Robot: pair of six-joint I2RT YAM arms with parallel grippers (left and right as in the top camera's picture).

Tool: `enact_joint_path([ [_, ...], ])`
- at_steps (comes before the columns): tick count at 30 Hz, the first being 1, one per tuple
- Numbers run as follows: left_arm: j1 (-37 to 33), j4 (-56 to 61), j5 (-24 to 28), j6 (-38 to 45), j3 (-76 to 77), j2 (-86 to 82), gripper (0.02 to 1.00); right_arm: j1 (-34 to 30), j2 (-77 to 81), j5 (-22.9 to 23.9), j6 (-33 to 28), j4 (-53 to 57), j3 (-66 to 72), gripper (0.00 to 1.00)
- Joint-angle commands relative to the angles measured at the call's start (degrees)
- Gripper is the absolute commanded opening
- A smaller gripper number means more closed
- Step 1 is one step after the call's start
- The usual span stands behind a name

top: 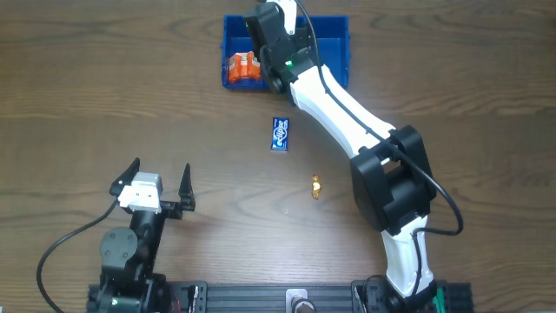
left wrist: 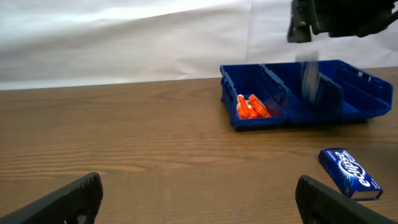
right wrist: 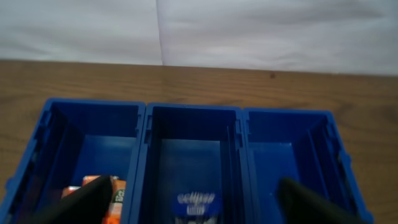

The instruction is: Sort Candies Into Trays

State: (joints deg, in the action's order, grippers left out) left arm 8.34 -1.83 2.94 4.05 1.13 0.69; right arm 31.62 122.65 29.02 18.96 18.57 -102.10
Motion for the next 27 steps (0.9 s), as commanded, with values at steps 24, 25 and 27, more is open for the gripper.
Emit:
enact_joint_path([
  [24, -0.17, -2.51, -0.15, -0.63, -0.85, -0.44, 0.998, 4.00, -5.86, -21.79, 19.23, 38.77, 4.70, 0.998],
  [25, -0.17, -2.51, -0.15, -0.63, -0.85, -0.44, 0.998, 4.17, -5.14, -22.03, 19.26, 38.01, 5.66, 0.998],
  [27, -0.17, -2.51, -0.15, -0.63, -0.85, -0.44, 0.998, 4.55, -3.45, -22.62, 19.26, 37.11, 6.54, 0.998],
])
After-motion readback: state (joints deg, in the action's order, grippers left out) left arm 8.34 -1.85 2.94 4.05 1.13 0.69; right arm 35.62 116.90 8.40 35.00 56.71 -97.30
